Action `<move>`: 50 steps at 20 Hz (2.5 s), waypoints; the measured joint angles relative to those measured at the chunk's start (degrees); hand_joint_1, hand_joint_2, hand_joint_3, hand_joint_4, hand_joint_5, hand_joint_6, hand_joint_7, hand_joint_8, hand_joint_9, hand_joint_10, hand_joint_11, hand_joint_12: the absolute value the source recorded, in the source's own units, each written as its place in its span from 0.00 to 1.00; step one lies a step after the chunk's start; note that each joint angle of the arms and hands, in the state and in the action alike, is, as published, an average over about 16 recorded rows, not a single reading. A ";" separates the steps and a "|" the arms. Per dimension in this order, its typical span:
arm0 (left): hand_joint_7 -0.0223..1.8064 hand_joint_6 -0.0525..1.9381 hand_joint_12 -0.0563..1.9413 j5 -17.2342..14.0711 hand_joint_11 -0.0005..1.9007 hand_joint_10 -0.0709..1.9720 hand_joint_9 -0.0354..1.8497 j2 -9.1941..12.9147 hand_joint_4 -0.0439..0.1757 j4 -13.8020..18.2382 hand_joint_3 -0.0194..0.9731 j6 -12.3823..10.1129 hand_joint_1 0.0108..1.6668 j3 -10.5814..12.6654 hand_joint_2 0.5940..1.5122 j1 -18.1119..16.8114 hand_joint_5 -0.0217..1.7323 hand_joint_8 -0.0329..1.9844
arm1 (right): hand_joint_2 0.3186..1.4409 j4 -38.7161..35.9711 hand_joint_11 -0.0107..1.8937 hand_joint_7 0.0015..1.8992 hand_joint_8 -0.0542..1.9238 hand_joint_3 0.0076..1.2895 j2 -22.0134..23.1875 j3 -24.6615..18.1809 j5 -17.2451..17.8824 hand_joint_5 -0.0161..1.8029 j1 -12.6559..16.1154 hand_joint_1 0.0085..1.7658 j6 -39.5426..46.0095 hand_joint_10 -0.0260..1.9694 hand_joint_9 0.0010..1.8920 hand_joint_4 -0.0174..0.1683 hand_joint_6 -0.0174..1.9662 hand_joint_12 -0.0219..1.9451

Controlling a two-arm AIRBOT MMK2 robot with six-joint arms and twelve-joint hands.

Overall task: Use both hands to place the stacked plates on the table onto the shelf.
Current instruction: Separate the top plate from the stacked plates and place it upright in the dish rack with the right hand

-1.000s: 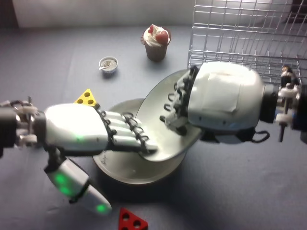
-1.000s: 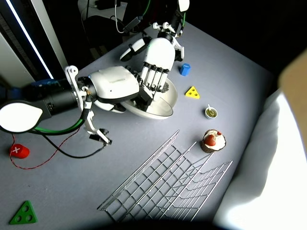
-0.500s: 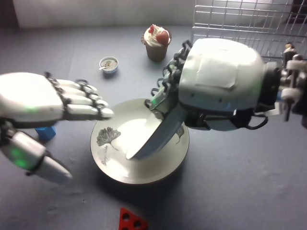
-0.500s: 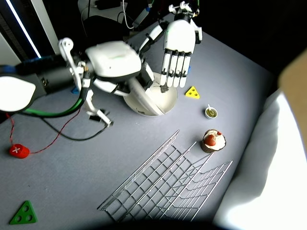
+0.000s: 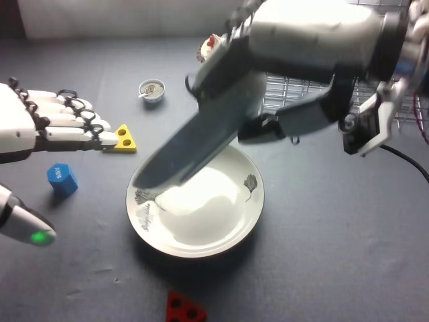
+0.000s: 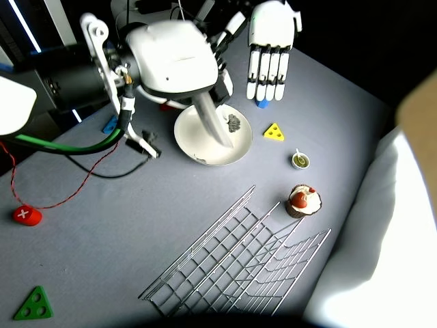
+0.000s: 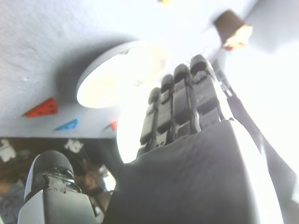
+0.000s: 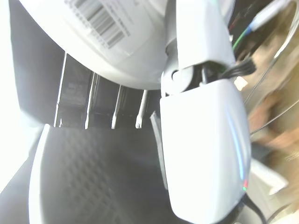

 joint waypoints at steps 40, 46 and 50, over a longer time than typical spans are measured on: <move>0.06 0.03 0.03 -0.38 0.04 0.04 0.07 6.45 0.20 12.41 0.03 -0.04 0.08 -4.13 0.38 0.16 0.05 0.02 | 0.59 22.47 0.48 0.55 0.31 0.00 3.88 19.37 -22.37 0.49 10.25 0.85 22.32 0.37 0.57 0.05 0.51 0.75; 0.06 0.03 0.03 0.22 0.04 0.04 0.07 7.60 0.20 11.67 0.03 -0.06 0.08 -5.26 0.38 0.10 0.05 0.02 | 0.61 22.35 0.45 0.51 0.38 0.00 3.99 21.91 -22.62 0.46 8.71 0.85 23.12 0.43 0.53 0.05 0.55 0.78; 0.06 0.03 0.03 -0.12 0.04 0.04 0.07 8.30 0.20 11.51 0.03 -0.07 0.08 -6.02 0.38 -0.11 0.05 0.02 | 0.61 21.15 0.46 0.51 0.38 0.00 3.72 23.61 -22.34 0.46 7.42 0.85 24.69 0.43 0.53 0.05 0.56 0.77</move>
